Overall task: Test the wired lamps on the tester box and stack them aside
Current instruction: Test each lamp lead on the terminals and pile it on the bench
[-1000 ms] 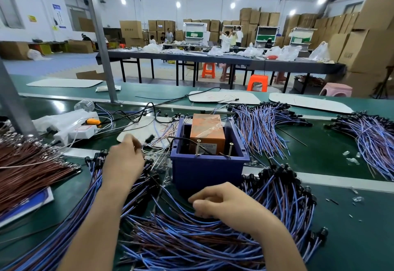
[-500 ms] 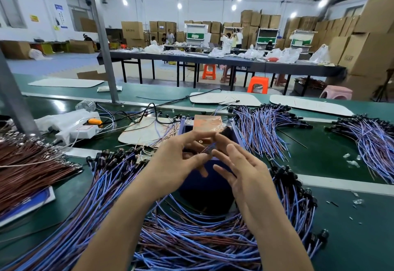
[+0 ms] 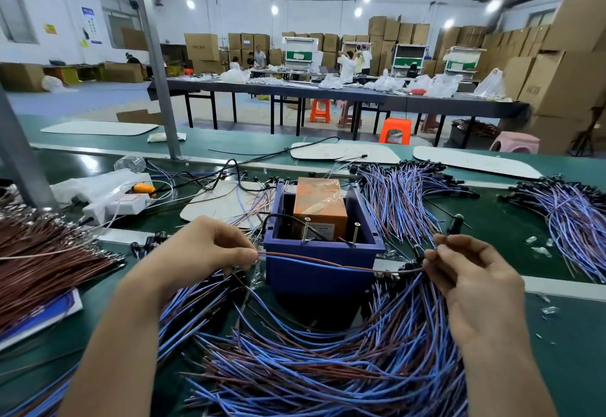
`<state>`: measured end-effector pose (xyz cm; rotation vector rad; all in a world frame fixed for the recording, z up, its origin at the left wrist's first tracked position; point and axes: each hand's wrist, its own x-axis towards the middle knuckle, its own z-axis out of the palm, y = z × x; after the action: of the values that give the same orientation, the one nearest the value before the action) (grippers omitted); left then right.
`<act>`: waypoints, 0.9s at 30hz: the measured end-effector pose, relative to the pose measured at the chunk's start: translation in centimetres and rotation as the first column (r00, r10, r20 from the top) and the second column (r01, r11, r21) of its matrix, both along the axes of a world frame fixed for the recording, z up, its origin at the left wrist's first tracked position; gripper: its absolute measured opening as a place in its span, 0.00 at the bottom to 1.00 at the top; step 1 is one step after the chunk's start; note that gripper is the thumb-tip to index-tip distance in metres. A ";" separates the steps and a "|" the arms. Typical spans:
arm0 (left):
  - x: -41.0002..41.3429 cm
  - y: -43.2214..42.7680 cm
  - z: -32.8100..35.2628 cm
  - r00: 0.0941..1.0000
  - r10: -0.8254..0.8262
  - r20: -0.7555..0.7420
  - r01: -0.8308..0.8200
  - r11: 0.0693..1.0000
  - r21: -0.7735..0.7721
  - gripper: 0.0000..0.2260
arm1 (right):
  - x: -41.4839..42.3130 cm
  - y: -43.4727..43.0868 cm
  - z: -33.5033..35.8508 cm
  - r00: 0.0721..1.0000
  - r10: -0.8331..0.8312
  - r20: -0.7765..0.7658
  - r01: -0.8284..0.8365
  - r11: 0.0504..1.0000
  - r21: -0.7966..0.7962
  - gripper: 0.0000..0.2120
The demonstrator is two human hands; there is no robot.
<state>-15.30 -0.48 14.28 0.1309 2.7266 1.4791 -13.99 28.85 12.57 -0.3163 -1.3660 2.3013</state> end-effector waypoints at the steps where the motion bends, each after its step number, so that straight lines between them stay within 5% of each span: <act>1: 0.1 -0.1 0.0 1.000 0.027 0.002 -0.027 0.999 0.020 0.03 | 0.0 0.0 -0.1 1.000 -0.013 0.011 0.012 0.996 0.089 0.13; 3: 0.2 -0.3 0.0 0.995 0.095 -0.001 -0.095 0.995 0.029 0.03 | 0.0 -0.1 -0.4 0.994 -0.085 0.069 0.052 0.925 0.377 0.14; 5: 0.3 -0.6 0.0 0.985 0.173 -0.012 -0.173 0.985 -0.002 0.04 | -0.1 -0.2 -0.7 0.973 -0.195 0.122 0.062 0.734 0.677 0.14; 7: 0.3 -0.8 0.2 0.979 0.202 -0.020 -0.202 0.979 0.005 0.05 | 0.0 -0.6 -0.7 0.957 -0.262 0.129 0.051 0.585 0.809 0.13; 13: 0.7 -0.3 0.7 1.000 0.030 -0.002 -0.030 0.999 0.014 0.03 | 0.5 -1.4 0.0 0.884 -0.277 0.376 -0.301 0.279 0.912 0.04; 16: 0.7 0.7 0.8 0.996 -0.091 0.009 0.091 0.996 -0.026 0.05 | 1.6 -2.8 1.1 0.791 -0.315 0.524 -0.547 0.019 0.837 0.13; 19: 0.7 2.1 0.9 0.985 -0.174 -0.009 0.173 0.982 -0.077 0.05 | 2.4 -4.8 1.6 0.809 -0.282 0.516 -0.559 -0.100 0.823 0.18; 22: 0.9 3.6 0.9 0.969 -0.243 -0.050 0.239 0.968 -0.080 0.04 | 2.9 -6.4 1.8 0.869 -0.103 0.484 -0.493 -0.100 0.864 0.19; 25: 1.0 4.8 1.0 0.953 -0.272 -0.133 0.267 0.962 -0.053 0.03 | 3.1 -7.3 1.9 0.855 0.262 0.447 -0.496 0.164 0.852 0.12; 27: 1.1 5.3 1.0 0.961 -0.218 -0.171 0.225 0.974 0.022 0.04 | 3.0 -7.7 1.7 0.856 0.355 0.375 -0.485 0.302 0.821 0.08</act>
<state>-14.24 4.78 15.25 0.5684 2.6947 1.5241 -10.99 21.11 14.23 0.3271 -2.7873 1.4495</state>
